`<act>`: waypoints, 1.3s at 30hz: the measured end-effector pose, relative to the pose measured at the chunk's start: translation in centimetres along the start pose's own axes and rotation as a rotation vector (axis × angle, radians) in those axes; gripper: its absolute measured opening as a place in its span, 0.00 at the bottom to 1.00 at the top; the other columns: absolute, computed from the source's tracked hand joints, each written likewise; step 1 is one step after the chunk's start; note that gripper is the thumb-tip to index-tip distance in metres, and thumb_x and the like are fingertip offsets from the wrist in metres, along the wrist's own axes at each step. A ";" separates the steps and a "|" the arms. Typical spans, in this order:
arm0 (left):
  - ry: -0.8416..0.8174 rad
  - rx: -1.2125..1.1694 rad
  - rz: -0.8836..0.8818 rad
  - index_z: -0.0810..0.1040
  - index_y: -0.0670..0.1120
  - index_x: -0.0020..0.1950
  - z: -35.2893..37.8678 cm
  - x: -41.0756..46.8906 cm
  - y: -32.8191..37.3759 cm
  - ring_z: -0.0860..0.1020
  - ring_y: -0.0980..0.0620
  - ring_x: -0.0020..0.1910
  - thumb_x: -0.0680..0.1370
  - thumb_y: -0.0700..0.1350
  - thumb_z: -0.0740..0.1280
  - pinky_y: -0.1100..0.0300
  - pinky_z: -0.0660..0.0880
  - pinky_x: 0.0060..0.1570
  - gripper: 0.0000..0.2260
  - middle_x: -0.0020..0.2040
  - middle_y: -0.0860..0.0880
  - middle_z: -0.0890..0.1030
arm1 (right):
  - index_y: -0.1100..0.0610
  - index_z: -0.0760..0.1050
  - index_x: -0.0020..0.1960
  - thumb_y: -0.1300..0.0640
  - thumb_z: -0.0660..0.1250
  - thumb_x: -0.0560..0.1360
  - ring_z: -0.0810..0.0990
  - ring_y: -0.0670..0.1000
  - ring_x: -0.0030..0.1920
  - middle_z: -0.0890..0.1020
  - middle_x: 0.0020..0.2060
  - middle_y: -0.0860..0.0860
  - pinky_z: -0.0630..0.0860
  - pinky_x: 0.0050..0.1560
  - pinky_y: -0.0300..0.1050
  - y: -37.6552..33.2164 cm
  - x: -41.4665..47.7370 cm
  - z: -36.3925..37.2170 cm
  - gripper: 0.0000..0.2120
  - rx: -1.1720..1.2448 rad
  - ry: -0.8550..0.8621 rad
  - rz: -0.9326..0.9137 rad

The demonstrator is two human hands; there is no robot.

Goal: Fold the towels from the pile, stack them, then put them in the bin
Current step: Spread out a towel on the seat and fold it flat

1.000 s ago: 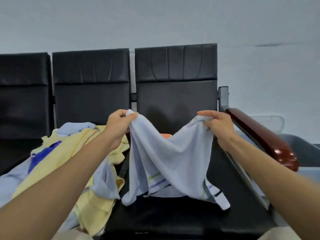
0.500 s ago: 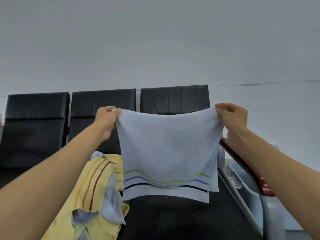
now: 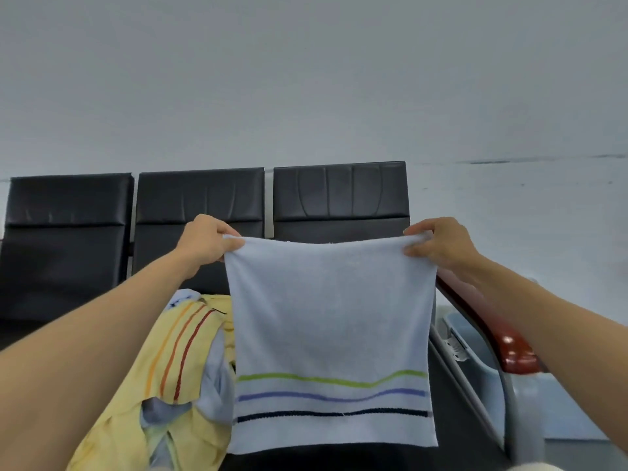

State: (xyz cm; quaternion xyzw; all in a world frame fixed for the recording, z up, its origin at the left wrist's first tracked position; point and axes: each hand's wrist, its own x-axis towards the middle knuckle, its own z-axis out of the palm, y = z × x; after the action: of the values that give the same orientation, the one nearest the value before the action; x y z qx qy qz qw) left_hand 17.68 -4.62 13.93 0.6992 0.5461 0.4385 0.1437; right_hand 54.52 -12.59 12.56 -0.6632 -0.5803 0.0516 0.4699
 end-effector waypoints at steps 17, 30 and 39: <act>0.082 0.050 0.105 0.82 0.40 0.52 -0.1 -0.8 0.8 0.80 0.47 0.44 0.76 0.42 0.71 0.62 0.76 0.40 0.08 0.46 0.44 0.81 | 0.56 0.82 0.43 0.55 0.73 0.72 0.80 0.56 0.44 0.83 0.42 0.56 0.76 0.45 0.46 0.5 0.5 0.5 0.04 -0.112 0.243 0.020; 0.027 0.111 0.022 0.80 0.43 0.48 2.3 -0.1 -0.2 0.82 0.49 0.30 0.79 0.42 0.67 0.63 0.76 0.33 0.03 0.39 0.44 0.82 | 0.59 0.84 0.44 0.55 0.73 0.73 0.79 0.54 0.43 0.83 0.41 0.53 0.78 0.48 0.48 1.9 0.9 0.6 0.07 0.131 0.238 0.085; -0.023 -0.123 -0.097 0.82 0.42 0.47 9.6 -0.7 -7.8 0.84 0.50 0.39 0.78 0.40 0.68 0.60 0.80 0.42 0.04 0.41 0.44 0.84 | 0.60 0.81 0.44 0.55 0.72 0.75 0.83 0.48 0.29 0.83 0.35 0.55 0.83 0.40 0.44 9.5 0.9 6.9 0.08 0.348 0.070 0.213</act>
State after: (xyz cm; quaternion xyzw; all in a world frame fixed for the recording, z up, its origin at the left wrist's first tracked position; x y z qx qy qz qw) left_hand 20.07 0.24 2.80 0.6668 0.5496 0.4557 0.2139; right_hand 57.40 -6.89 2.63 -0.6310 -0.4724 0.1773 0.5893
